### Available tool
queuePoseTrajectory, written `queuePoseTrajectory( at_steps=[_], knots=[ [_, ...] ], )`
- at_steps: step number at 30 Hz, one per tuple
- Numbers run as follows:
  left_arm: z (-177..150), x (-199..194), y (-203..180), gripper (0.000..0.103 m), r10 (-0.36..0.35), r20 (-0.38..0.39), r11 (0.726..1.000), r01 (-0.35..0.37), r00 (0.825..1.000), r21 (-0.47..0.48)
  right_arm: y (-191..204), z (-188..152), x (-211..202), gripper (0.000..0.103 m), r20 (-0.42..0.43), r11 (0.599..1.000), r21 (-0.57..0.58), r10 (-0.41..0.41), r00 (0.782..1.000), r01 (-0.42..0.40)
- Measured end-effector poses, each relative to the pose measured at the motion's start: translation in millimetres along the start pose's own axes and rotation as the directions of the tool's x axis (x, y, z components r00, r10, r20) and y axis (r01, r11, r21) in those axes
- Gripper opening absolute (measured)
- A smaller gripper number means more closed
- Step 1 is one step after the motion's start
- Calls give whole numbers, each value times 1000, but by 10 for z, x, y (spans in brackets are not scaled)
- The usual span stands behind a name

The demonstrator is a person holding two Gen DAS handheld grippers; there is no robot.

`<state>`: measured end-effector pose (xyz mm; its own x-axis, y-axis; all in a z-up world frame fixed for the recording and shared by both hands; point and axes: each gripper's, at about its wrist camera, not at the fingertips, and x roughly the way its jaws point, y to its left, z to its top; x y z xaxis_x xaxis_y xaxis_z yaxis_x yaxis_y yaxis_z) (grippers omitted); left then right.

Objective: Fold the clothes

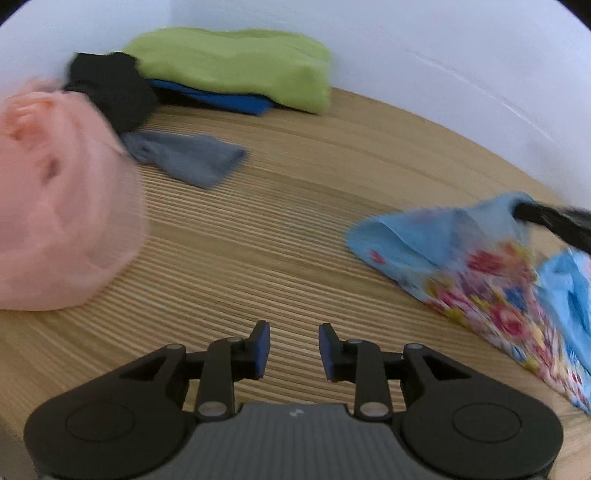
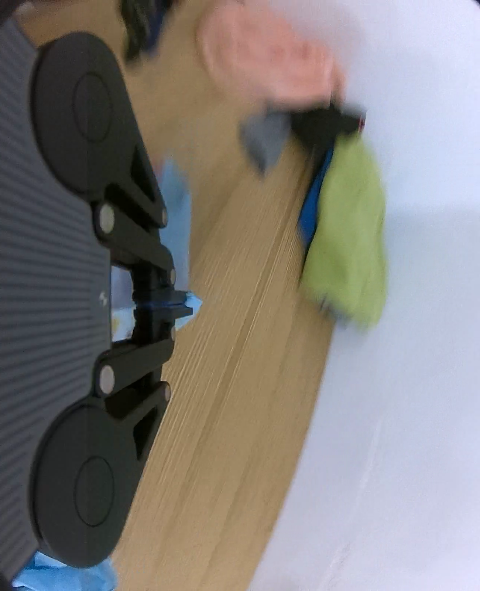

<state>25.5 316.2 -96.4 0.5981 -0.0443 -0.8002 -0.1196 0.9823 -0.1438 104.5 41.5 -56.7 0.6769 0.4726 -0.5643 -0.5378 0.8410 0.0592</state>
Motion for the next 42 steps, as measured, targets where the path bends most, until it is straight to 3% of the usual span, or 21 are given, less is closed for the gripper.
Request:
queuePoseTrajectory(
  at_steps=[2,5,8,11,12,14,16,20,23,25,28,32,35,38,42],
  knots=[
    [3,-91,150,33,31,20,999,-31,999,-30,322,45,-147,3,0,989,-9,148,989,-148],
    [-14,-249,367,35,85,44,994,-82,995,-73,824,22,-194,3,-12,928,16,372,928,-372],
    [-63,-408,591,36,140,57,984,-133,989,-117,1292,-86,-92,3,-36,814,76,580,814,-576],
    [-113,-521,771,38,190,64,973,-179,980,-148,1680,-235,-11,6,-89,707,141,707,702,-693],
    [-123,-548,816,38,203,64,969,-191,977,-158,1784,-288,6,6,-122,689,140,724,678,-711],
    [-138,-614,888,38,222,66,962,-207,973,-180,1943,-349,6,12,-202,722,81,687,698,-687],
    [-119,-650,883,38,223,77,961,-207,972,-182,1941,-391,-62,27,-236,780,-7,607,759,-626],
    [6,-580,593,43,138,91,987,-129,986,-95,1446,-438,-316,54,-172,884,-54,450,877,-464],
    [135,-362,193,49,29,76,1000,-29,997,5,906,-480,-442,54,-142,958,-13,282,949,-286],
    [209,-163,-97,53,-25,50,997,21,998,77,480,-542,-488,54,-149,991,53,127,981,-120],
    [308,173,-487,53,-41,22,984,37,999,175,-14,-617,-484,55,-159,992,82,-77,984,91],
    [328,469,-684,53,11,-28,971,-4,1000,240,-223,-649,-490,57,-144,989,8,-148,978,151],
    [240,473,-606,53,2,-58,979,10,998,204,-15,-574,-339,55,-119,998,-71,-10,993,1],
    [123,435,-534,53,-24,-82,983,38,996,180,242,-496,-59,54,-140,964,-215,131,981,-159],
    [-3,401,-569,54,-38,-94,984,54,995,171,452,-407,457,54,-207,920,-306,187,960,-245]
  ],
)
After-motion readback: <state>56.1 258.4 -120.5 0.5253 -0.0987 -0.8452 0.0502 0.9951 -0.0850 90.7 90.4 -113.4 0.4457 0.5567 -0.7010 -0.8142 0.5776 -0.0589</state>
